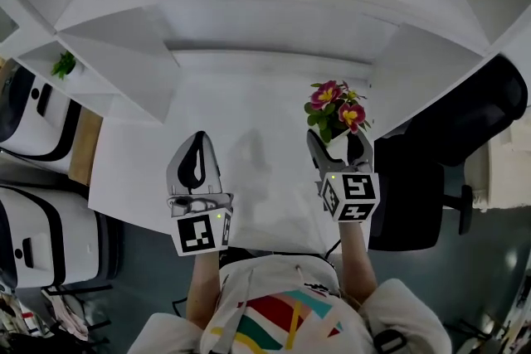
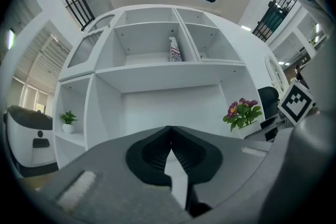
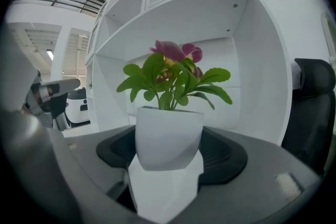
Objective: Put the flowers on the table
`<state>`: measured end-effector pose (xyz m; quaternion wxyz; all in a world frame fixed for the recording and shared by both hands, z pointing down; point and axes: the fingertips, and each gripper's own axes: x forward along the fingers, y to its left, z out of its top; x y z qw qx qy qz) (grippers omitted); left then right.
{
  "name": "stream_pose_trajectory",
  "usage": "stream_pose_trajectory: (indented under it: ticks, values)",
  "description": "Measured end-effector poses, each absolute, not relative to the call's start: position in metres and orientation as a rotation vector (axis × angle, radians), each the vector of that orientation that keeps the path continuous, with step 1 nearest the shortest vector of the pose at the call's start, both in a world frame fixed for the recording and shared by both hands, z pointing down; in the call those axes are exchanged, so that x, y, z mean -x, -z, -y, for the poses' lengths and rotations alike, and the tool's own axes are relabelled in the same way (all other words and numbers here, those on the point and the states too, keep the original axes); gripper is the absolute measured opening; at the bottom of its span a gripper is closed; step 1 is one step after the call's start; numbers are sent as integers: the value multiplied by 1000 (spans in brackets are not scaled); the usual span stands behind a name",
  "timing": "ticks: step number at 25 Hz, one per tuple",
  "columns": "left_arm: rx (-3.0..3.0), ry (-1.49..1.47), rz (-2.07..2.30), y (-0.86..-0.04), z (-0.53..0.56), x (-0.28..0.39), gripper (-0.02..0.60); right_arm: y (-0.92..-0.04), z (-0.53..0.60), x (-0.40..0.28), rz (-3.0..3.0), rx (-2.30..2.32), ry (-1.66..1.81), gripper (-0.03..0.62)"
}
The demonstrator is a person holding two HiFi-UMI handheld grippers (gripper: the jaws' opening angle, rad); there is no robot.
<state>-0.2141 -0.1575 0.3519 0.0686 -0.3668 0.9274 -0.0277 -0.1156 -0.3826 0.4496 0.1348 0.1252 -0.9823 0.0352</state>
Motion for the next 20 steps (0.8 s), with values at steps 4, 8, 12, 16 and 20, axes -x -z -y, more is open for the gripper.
stream_pose_trajectory:
  ticks: [4,8,12,16,20]
  values:
    - [1060,115,-2809,-351,151,219,5,-461,423,126,2819,-446,5,348]
    - [1024,142,-2827,-352,144,220,5,-482,465,139,2763,-526,52,348]
    - [992,162,-2839,-353,140,219,5,-511,504,150,2691,-587,-6,348]
    - [967,175,-2856,-354,135,219,5,-541,529,159,2630,-595,-98,348]
    - [937,171,-2863,-352,132,218,5,-565,549,167,2586,-603,-146,348]
